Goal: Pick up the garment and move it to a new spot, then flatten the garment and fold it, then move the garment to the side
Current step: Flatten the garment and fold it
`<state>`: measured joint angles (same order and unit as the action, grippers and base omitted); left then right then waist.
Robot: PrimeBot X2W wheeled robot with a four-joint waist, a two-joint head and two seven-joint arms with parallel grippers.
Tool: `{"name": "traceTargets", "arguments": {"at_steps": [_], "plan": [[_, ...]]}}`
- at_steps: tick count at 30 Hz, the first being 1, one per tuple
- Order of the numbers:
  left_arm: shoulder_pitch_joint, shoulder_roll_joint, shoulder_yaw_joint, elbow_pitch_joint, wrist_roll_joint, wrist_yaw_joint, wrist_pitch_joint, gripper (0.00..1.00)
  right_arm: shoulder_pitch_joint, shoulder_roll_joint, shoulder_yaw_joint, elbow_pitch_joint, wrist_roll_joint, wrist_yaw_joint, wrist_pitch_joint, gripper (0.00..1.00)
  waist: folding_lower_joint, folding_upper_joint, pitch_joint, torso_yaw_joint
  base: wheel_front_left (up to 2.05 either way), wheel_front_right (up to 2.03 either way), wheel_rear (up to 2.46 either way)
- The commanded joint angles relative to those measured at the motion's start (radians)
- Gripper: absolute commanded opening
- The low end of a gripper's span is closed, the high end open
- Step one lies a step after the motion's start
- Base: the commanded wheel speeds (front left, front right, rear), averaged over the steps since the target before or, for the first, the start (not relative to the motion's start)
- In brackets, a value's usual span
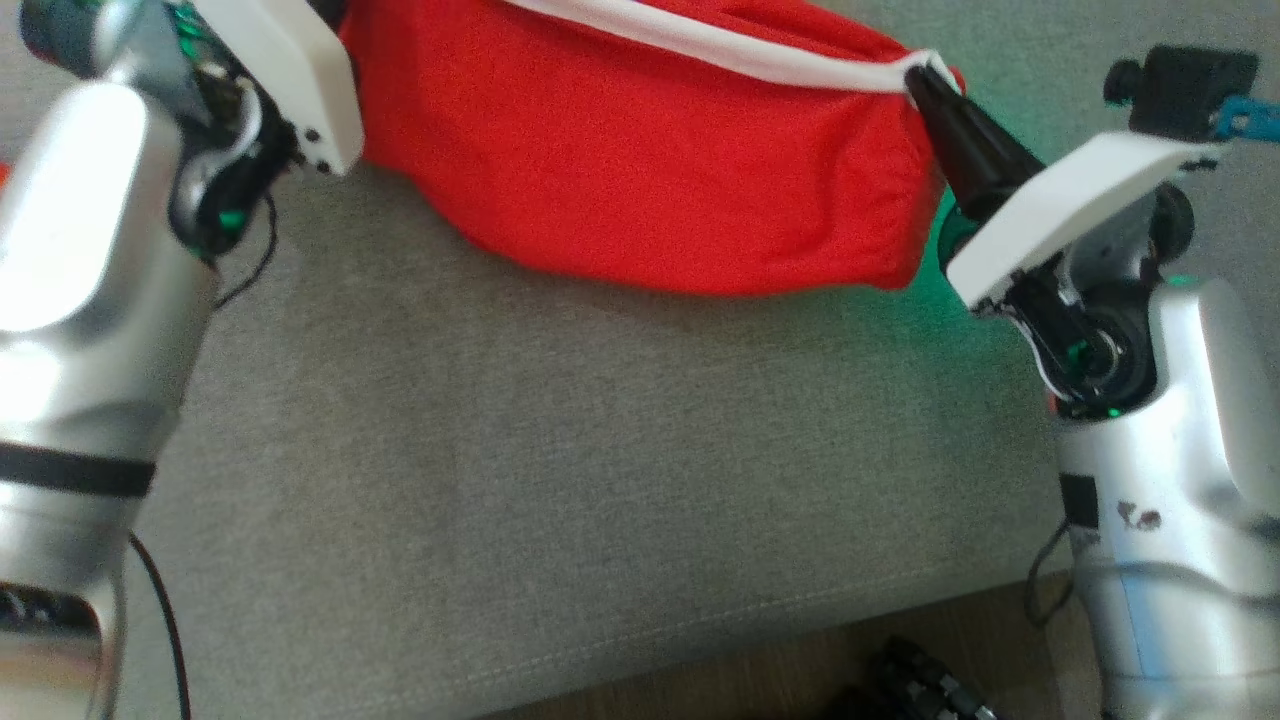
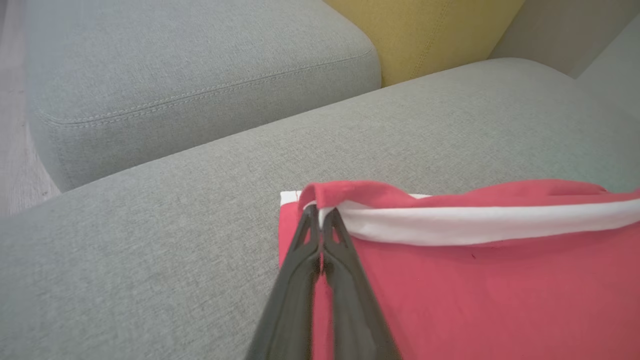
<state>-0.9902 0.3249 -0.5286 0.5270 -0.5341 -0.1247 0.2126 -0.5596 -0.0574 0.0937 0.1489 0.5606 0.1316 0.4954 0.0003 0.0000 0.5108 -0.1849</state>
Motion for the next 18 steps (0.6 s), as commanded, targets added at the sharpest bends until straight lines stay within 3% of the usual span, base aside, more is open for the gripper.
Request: {"name": "traceTargets", "arguments": {"at_steps": [1, 6, 7, 8, 9, 10, 15, 18], "plan": [[-0.079, 0.055, 0.005, 0.008, -0.023, -0.006, -0.018, 0.0, -0.041, 0.007, 0.028, -0.009, 0.019, -0.001, -0.028, 0.0, -0.0003, 0.0, 0.017, -0.017, 0.0, 0.0, 0.0], [-0.138, 0.061, -0.037, 0.096, -0.069, -0.006, -0.044, 0.0, -0.079, 0.007, 0.058, 0.045, 0.054, -0.001, -0.08, 0.0, -0.0003, 0.0, 0.027, -0.031, 0.0, 0.0, 0.0], [-0.15, 0.061, -0.048, 0.113, -0.08, -0.006, -0.053, 0.0, -0.086, 0.007, 0.065, 0.054, 0.066, -0.001, -0.102, 0.09, -0.0003, 0.0, 0.029, -0.033, 0.0, 0.0, 0.0], [-0.158, 0.059, -0.056, 0.132, -0.095, -0.006, -0.061, 0.0, -0.091, 0.007, 0.074, 0.064, 0.077, -0.001, -0.12, 0.45, -0.0003, 0.0, 0.03, -0.036, 0.0, 0.0, 0.0], [-0.164, 0.055, -0.064, 0.149, -0.114, -0.006, -0.068, 0.38, -0.095, 0.007, 0.081, 0.075, 0.078, -0.001, -0.138, 1.0, -0.0003, 0.0, 0.03, -0.038, 0.0, 0.0, 0.0], [-0.168, 0.052, -0.071, 0.162, -0.132, -0.006, -0.077, 1.0, -0.097, 0.007, 0.085, 0.083, 0.077, -0.001, -0.162, 1.0, -0.0003, 0.0, 0.031, -0.04, 0.0, 0.0, 0.0], [-0.173, 0.056, -0.101, 0.206, -0.176, -0.006, -0.179, 1.0, -0.065, 0.005, 0.109, 0.089, 0.023, -0.001, -0.3, 1.0, -0.0003, 0.0, 0.025, -0.036, 0.0, 0.0, 0.0], [-0.161, 0.051, -0.088, 0.243, -0.156, 0.022, -0.291, 1.0, -0.016, 0.0, 0.111, 0.066, -0.054, -0.001, -0.4, 1.0, -0.0003, 0.0, 0.014, -0.028, 0.0, 0.0, 0.0]]}}
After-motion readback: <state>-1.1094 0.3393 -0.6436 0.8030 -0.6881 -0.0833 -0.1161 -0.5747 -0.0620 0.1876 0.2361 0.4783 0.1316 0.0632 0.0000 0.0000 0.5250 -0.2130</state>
